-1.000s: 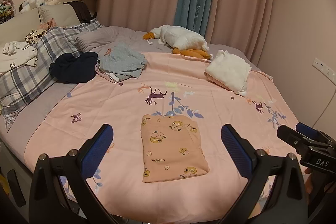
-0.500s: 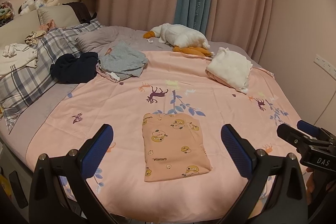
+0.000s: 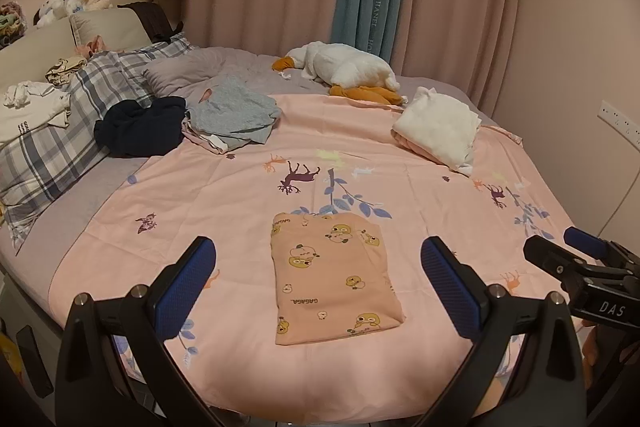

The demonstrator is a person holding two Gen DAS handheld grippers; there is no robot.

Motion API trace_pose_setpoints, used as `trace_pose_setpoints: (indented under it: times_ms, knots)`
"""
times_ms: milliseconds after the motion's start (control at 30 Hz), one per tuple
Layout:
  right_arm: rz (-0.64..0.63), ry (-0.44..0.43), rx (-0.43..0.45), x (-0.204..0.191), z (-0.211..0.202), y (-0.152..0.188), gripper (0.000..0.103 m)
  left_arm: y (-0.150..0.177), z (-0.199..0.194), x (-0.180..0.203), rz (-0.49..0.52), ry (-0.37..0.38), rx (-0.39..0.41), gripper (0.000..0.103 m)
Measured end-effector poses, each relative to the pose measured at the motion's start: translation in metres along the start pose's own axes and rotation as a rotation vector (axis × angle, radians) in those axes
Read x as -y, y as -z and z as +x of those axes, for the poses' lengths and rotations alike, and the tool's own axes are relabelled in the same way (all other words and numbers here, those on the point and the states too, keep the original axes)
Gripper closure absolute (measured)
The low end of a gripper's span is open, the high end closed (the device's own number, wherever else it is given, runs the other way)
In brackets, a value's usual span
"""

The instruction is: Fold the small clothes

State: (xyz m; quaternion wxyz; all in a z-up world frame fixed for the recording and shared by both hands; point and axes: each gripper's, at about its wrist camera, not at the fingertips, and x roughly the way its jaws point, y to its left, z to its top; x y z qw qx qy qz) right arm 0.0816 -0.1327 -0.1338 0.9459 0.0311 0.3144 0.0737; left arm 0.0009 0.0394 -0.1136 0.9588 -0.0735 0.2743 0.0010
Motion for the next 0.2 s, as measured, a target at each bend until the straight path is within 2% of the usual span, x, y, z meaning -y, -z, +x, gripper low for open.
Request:
trace_pose_setpoints:
  times_ms: [200]
  knots:
    - [-0.002, -0.002, -0.002, 0.0007, 0.0002, -0.0004, 0.002, 0.0004, 0.0003, -0.0006, 0.0, -0.008, 0.0, 0.0]
